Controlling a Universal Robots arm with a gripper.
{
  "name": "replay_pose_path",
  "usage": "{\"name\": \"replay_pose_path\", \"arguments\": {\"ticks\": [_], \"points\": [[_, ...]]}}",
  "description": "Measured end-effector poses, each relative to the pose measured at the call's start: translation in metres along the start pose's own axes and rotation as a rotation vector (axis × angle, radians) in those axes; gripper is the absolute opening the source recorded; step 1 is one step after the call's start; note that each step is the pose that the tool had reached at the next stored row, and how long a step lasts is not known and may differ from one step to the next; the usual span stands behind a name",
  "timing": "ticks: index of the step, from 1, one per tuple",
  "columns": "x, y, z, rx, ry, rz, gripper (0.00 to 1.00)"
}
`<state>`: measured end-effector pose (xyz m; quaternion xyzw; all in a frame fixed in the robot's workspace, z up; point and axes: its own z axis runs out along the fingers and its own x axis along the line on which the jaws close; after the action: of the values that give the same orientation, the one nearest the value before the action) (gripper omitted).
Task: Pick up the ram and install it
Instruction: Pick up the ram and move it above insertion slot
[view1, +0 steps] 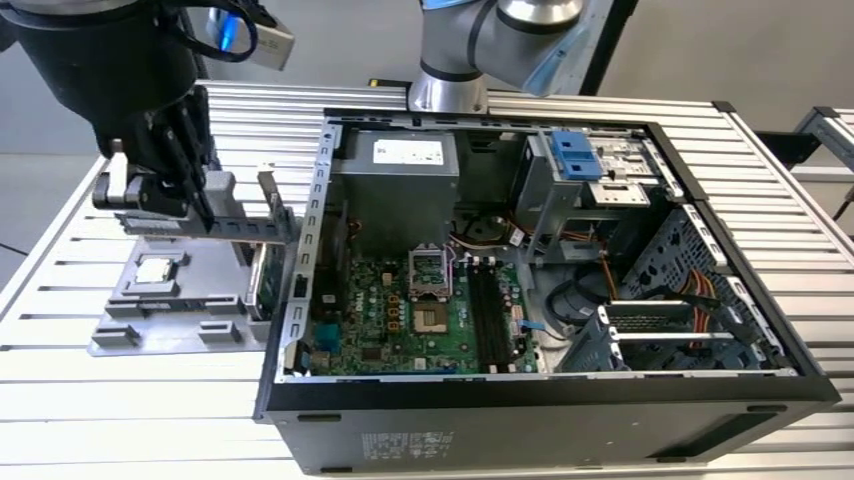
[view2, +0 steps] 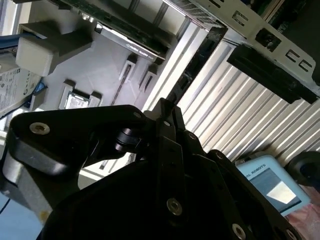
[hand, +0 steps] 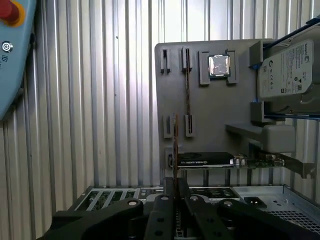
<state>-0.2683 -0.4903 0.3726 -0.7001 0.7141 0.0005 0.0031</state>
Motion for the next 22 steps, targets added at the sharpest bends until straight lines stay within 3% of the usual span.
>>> {"name": "replay_pose_path", "arguments": {"ticks": [3,8,17,22], "points": [[-0.0001,-0.0003,-0.0084,-0.0012,0.0011,0.0,0.0],[-0.0001,-0.0025,-0.0088,-0.0022,0.0025,0.0,0.0],[-0.0017,-0.0225,-0.0087,-0.0022,0.0024,-0.002,0.0],[-0.0021,-0.0299,-0.0086,-0.0015,0.0022,-0.014,0.0]]}}
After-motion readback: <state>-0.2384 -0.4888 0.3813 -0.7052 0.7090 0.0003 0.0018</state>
